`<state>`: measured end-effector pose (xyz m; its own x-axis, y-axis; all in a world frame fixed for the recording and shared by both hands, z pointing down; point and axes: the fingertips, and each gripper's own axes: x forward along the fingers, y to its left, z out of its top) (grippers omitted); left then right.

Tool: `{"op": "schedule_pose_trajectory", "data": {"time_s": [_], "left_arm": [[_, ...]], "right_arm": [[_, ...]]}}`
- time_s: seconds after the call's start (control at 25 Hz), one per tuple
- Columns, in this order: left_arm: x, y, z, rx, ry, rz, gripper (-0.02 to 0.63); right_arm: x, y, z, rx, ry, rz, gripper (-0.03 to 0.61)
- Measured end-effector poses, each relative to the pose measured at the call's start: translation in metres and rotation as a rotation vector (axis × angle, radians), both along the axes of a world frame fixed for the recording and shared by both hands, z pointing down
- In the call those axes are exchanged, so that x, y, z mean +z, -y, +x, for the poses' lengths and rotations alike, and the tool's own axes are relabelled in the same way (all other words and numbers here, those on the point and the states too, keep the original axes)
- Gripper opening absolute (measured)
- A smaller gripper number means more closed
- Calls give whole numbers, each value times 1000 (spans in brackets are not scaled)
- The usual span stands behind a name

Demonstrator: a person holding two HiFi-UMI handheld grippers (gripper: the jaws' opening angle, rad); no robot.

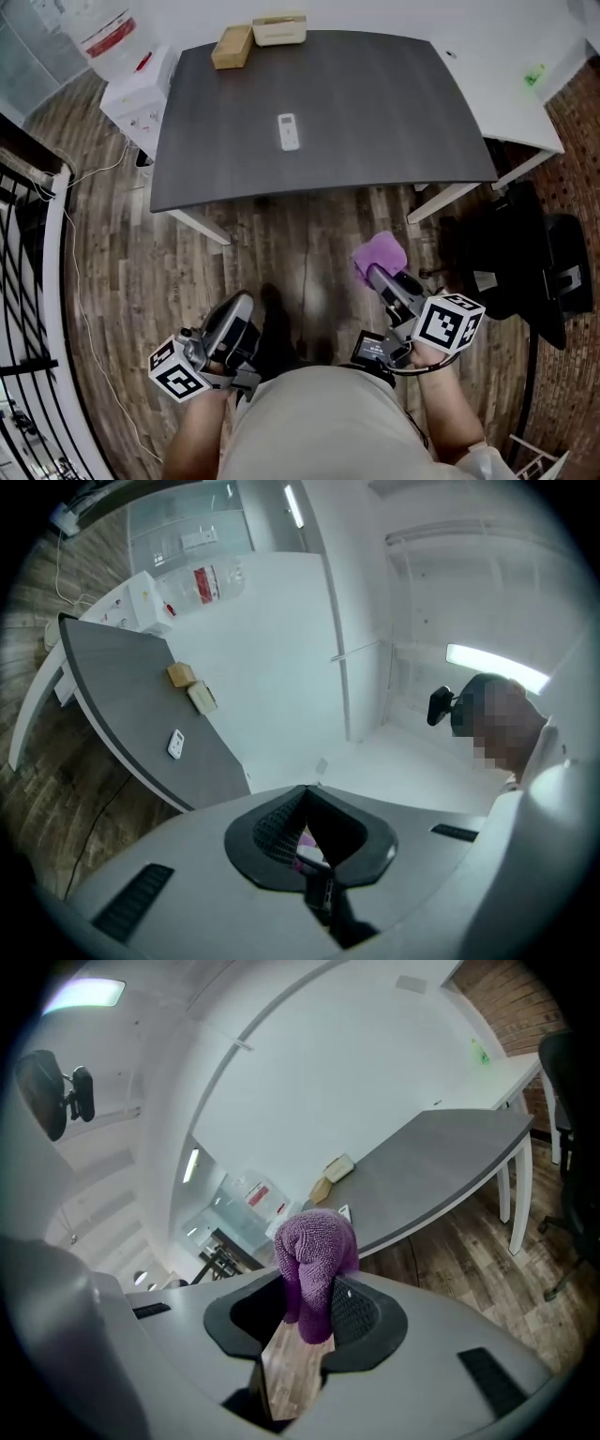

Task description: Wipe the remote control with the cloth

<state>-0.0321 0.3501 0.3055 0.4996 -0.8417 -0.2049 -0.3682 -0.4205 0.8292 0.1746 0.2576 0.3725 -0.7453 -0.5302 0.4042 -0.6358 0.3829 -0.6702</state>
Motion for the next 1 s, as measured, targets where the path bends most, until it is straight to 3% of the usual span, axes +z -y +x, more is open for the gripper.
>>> {"op": "schedule_pose_trajectory", "data": {"time_s": [0.36,0.52,1.0], "left_arm": [[29,111,-77,63,55,-96,3],[41,142,-102,109,37,-119,3],[71,191,-111,165,25,-191,3]], "right_arm": [[-4,81,-70,73,-67,-2,118],[-6,105,-94,115,-84,4,118],[2,161,-116,116,-128,-12,118]]}}
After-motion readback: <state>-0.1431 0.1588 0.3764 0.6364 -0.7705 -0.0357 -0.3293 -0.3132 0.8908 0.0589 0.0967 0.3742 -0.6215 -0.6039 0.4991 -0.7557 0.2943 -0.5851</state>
